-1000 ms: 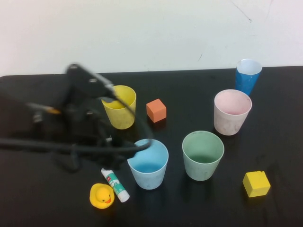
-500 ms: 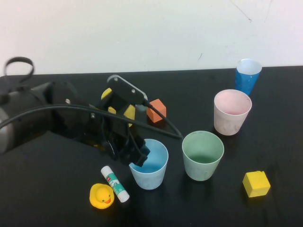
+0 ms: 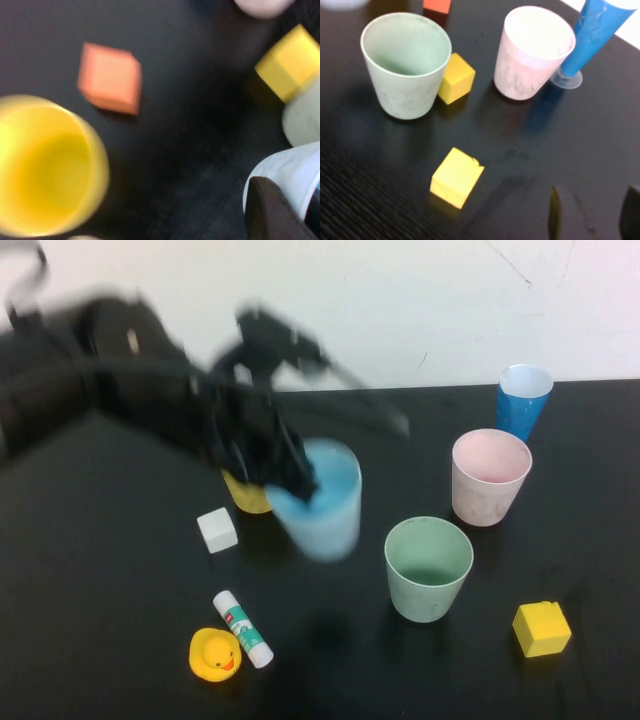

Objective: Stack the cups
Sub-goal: Place the blue cup on the yellow cup

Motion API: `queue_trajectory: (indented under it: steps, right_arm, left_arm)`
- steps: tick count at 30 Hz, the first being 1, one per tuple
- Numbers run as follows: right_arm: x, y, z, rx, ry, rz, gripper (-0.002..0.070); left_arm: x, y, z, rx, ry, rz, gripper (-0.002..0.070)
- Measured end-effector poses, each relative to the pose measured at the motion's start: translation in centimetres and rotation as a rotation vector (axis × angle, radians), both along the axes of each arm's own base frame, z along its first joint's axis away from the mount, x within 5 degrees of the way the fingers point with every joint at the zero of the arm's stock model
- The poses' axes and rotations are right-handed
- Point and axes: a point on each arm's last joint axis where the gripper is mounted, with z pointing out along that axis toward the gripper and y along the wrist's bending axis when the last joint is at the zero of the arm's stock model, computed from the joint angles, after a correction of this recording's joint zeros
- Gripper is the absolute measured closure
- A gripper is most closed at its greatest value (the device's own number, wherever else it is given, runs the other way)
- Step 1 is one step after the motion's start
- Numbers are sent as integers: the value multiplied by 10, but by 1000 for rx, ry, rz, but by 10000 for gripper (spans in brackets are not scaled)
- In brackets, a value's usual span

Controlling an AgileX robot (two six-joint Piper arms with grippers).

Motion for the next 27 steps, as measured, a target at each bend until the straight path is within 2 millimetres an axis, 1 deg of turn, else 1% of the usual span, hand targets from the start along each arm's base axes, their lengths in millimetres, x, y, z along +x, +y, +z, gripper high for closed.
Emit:
queue_trajectory:
  steps: [2,4,6,8,10,11,15,17,22,24,26,27]
  right_arm:
    - [1,0,1,-1,-8,-7,464]
    - [1,-1,1,4,-16,-14,491]
    - [1,-1,1,6,-17,-15,509]
    - [1,-1,1,7,-17,-15,519]
    - [1,-1,2,10,-17,-16,523]
    - [1,0,2,13,-18,-16,524]
    - [2,-1,2,13,-19,-17,526]
    - [2,0,2,19,-19,-18,527]
    - [2,0,2,29,-22,-20,530]
    - [2,0,3,36,-22,-21,530]
    - [2,1,3,43,-22,-22,530]
    - [2,1,3,45,-22,-22,530]
  left_arm:
    - [6,5,27,36,-68,53,650]
    - [12,13,48,81,-143,121,651]
    - [20,23,61,100,-182,197,651]
    - [30,33,64,109,-193,256,651]
    - [40,40,57,115,-178,292,652]
    - [47,44,51,117,-163,316,652]
    - [69,50,23,129,-106,369,652]
    - [78,49,11,139,-84,373,652]
    - [88,44,-9,134,-48,367,643]
    - [90,42,-14,128,-30,362,595]
    - [90,41,-15,127,-28,355,509]
    - [90,41,-15,127,-28,353,454]
